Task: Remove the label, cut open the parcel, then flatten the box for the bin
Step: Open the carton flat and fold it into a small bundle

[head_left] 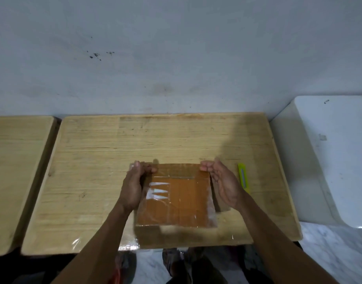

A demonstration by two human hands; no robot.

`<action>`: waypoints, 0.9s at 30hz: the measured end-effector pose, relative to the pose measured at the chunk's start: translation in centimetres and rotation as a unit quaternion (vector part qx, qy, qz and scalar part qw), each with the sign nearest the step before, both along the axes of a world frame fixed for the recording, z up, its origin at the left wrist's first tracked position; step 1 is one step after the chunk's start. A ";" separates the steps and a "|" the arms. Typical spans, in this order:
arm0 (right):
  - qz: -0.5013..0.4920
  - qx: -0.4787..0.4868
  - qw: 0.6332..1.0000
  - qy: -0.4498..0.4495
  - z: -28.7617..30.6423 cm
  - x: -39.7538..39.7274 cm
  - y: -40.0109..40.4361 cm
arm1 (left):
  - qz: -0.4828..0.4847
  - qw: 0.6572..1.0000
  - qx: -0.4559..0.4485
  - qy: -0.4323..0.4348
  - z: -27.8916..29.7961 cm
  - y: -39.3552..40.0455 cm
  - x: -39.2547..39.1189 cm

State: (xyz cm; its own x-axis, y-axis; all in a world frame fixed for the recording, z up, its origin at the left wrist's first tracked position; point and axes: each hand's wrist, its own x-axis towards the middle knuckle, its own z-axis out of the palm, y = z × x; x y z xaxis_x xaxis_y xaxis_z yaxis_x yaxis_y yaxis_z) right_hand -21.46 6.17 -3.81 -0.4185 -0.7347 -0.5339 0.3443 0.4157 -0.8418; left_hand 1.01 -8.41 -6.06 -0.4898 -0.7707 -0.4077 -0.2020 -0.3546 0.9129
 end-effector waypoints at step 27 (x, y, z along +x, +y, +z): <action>0.363 0.233 0.780 0.453 -2.1 7.4 5.0 | -0.340 0.783 -0.271 -0.445 -1.1 7.1 1.2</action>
State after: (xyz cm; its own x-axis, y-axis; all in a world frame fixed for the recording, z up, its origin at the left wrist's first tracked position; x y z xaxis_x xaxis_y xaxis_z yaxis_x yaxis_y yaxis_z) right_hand -14.10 11.15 -5.87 -0.3429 -0.7685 -0.5402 -0.7731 0.5575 -0.3023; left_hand 2.26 -1.31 -7.17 -0.5699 -0.6326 -0.5245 -0.8175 0.5014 0.2834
